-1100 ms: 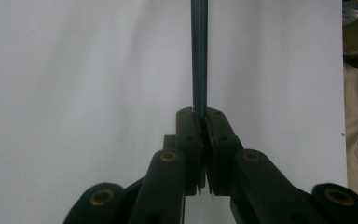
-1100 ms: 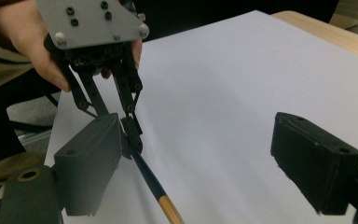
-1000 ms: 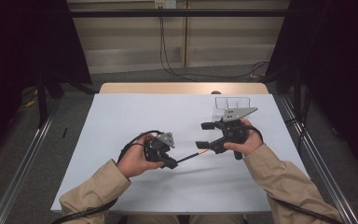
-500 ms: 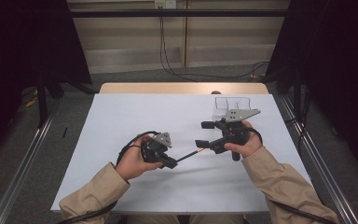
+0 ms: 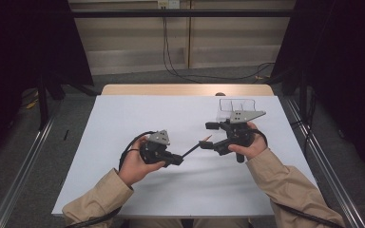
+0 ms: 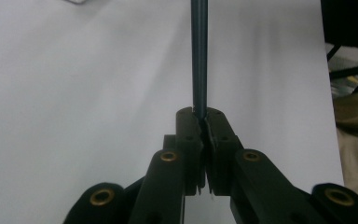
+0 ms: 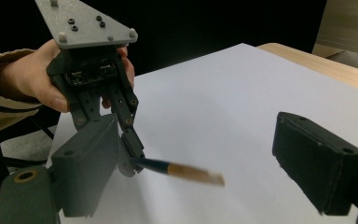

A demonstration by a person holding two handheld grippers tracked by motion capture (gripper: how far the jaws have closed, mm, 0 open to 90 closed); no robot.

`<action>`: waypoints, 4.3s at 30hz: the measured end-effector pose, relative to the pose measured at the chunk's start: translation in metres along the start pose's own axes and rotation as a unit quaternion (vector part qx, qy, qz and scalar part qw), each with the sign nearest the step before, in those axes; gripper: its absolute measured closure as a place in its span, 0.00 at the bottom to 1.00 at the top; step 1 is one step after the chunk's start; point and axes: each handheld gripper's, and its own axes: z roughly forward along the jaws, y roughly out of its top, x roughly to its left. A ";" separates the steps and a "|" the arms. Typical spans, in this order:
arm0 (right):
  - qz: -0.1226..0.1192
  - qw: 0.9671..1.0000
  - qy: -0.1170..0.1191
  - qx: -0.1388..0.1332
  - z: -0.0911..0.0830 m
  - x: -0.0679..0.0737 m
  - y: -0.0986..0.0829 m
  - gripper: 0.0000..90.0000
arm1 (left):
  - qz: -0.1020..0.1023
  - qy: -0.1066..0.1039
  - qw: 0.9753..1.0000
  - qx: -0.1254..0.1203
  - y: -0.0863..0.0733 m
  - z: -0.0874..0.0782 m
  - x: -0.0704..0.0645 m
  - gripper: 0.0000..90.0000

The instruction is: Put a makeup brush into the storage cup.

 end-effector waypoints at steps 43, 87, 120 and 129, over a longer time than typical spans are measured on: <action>0.034 0.999 0.023 -0.006 0.003 0.001 0.004 0.83 | -0.022 0.007 0.994 -0.105 0.006 0.007 0.001 0.95; 0.082 0.995 0.053 -0.029 0.009 0.000 0.010 0.93 | -0.045 -0.037 0.990 -0.129 0.011 0.033 0.002 0.84; 0.073 0.994 0.063 -0.046 0.006 0.002 0.014 0.93 | -0.060 -0.038 0.984 -0.165 0.012 0.023 -0.002 0.44; 0.066 0.995 0.058 -0.048 0.002 0.002 0.014 0.93 | -0.051 -0.031 0.983 -0.173 0.011 0.012 -0.004 0.37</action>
